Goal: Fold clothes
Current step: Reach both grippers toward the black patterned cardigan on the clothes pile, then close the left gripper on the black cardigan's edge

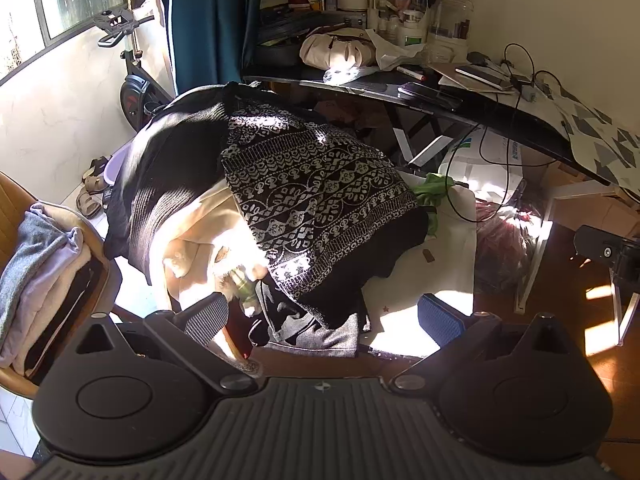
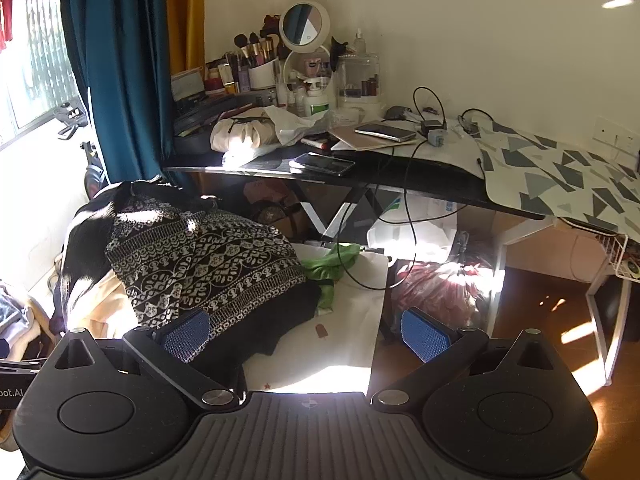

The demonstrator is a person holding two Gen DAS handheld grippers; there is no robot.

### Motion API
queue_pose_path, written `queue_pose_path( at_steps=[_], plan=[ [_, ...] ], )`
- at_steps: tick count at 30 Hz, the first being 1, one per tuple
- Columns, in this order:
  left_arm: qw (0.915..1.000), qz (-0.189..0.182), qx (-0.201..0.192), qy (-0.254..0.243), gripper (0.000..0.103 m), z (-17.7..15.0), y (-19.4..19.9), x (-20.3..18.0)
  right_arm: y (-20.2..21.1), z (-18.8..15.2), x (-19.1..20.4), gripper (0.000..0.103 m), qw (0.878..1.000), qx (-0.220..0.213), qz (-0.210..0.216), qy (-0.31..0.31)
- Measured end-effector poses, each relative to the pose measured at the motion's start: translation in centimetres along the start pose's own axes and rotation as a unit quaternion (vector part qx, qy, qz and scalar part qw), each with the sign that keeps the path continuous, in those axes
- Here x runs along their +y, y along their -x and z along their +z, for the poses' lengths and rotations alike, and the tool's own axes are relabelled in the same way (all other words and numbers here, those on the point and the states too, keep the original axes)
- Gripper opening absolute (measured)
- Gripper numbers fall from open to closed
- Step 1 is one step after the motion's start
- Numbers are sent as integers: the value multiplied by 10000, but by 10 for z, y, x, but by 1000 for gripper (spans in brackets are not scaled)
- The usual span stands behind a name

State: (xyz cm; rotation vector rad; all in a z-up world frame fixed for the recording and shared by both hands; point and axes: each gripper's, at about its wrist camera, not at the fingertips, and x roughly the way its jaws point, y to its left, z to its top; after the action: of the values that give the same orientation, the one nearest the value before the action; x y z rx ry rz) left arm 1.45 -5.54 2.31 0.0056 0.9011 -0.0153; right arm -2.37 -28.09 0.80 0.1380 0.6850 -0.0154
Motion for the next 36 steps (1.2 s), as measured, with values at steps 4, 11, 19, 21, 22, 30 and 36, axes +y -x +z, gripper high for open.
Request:
queue_pose_path(
  at_steps=[4,11,19,21,22,30,36],
  plan=[
    [9998,38,144,-99,103,6,-13,6,-8,-2,4,102,9998,142,-24,-170],
    [9997,-138,116,-164,103,27,-39,26,-40,-4,14,102,9971,547,-179,-501],
    [9997,-119,138,-187,103,83,-87,58,-84,30,61,102,9973,459,-560,-126],
    [9994,-188,133,-248,103,96,-98,67,-97,41,74,102,9971,435,-623,-65],
    [9993,-230,131,-274,103,103,-104,71,-104,45,79,102,9971,427,-621,-97],
    [9981,-524,299,-113,103,144,-154,118,-152,69,132,102,9964,360,-741,180],
    [9992,-324,9,-236,103,175,-183,156,-190,84,154,102,9966,495,-648,-145]
  ],
)
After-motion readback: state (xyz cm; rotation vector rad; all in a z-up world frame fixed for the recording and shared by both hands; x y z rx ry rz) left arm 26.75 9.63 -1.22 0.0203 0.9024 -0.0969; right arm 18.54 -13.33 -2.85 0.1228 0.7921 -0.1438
